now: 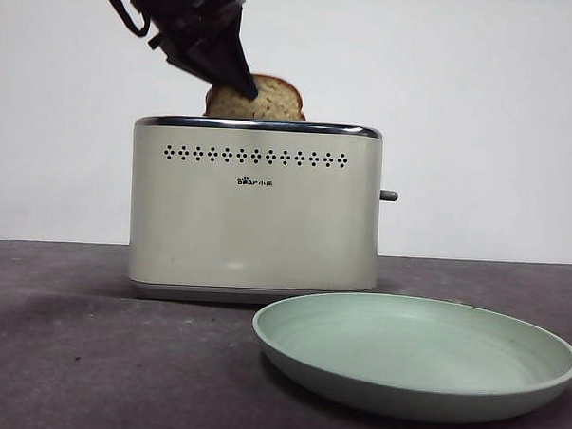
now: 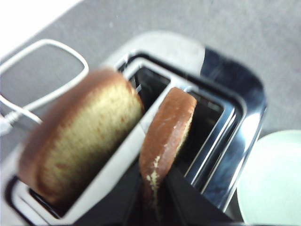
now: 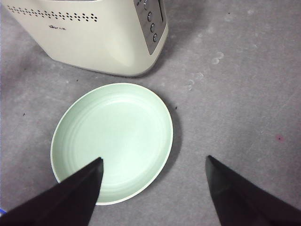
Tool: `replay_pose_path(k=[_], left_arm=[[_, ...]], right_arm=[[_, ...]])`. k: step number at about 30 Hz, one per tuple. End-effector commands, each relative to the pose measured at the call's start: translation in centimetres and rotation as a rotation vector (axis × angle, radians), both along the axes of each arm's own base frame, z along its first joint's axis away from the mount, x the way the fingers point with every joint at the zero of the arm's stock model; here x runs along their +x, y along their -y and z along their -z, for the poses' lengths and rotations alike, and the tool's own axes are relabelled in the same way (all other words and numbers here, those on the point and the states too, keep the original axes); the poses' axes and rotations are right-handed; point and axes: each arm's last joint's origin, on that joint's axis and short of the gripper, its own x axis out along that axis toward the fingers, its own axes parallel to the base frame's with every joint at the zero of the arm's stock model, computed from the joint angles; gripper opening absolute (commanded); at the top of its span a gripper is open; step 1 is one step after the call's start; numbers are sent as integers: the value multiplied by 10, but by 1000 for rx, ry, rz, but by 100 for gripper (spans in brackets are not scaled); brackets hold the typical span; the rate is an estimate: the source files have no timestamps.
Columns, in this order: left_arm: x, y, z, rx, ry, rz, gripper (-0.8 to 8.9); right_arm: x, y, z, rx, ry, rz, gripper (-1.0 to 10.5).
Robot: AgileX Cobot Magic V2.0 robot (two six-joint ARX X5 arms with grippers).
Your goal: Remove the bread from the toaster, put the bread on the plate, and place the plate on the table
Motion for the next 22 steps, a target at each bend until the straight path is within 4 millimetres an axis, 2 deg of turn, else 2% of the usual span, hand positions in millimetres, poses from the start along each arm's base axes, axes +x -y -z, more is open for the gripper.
replay_pose_path(k=[1,5,8,11,16,22], left_arm=[[-12,-2,-36,-53,108,17,3],[-41,-17,-76,-103,189,11,3],[-77,-35,-112,-162,241,-4,3],[-106,-49,-129,-224,233,-32,3],[-150,-70,-145,-271,217,-54,3],[-190,-90,-149,-274,166,-70,4]], right_arm=[[1,0,-5,8,18,4,351],[6,-1,-5,14,12,5,351],[18,-2,-3,26,-19,16,351],[29,-4,1,25,-55,14,351],[55,-9,11,35,-120,10,351],[93,-17,35,27,-230,-10,329]])
